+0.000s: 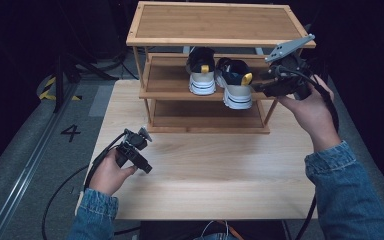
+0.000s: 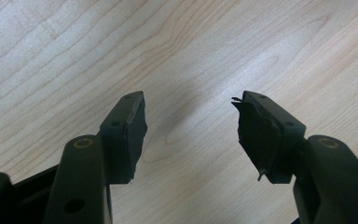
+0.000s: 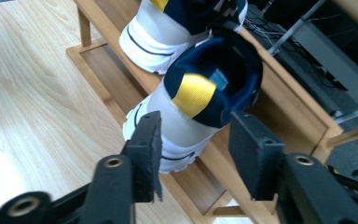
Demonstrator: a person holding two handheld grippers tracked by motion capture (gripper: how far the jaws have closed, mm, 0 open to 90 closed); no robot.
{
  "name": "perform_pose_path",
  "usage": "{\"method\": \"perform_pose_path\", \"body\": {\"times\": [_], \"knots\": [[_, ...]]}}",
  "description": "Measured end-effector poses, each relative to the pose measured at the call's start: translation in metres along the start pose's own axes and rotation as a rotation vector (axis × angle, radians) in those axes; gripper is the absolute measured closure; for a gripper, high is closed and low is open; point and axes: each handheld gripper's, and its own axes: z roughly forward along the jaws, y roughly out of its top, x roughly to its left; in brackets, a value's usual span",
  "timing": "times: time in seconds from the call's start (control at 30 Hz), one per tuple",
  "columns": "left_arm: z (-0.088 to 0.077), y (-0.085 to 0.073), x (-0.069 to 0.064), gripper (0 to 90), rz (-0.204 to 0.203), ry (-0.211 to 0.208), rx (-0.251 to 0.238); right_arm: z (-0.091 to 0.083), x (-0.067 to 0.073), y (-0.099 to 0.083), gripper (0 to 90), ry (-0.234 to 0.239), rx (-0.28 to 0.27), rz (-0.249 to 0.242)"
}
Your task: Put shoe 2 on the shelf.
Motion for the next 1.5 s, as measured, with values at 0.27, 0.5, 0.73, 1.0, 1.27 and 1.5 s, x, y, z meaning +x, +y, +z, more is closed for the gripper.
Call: {"method": "perform_pose_path", "body": {"times": [0.27,0.5,0.73,1.0,1.27,1.5], "knots": [[0.0,-0.004,0.002,42.1,-0.003,0.002,0.003,0.026,0.01,-0.011,67.4,0.05,0.029,-0.001],[-0.002,-0.013,0.003,42.1,-0.035,0.005,-0.006,0.043,0.014,-0.01,73.7,0.03,0.05,-0.014],[-0.003,-0.023,0.005,42.1,-0.048,0.016,-0.003,0.05,0.014,-0.005,74.7,0.011,0.045,-0.007],[-0.006,-0.037,0.009,42.0,-0.084,0.014,-0.007,0.062,0.008,0.0,73.7,-0.002,0.034,0.009],[-0.006,-0.045,0.011,42.0,-0.106,0.016,-0.012,0.073,0.006,0.004,72.1,-0.014,0.018,0.015],[-0.008,-0.053,0.012,42.0,-0.121,0.021,-0.016,0.086,0.005,0.008,71.0,-0.051,0.004,0.01]]}}
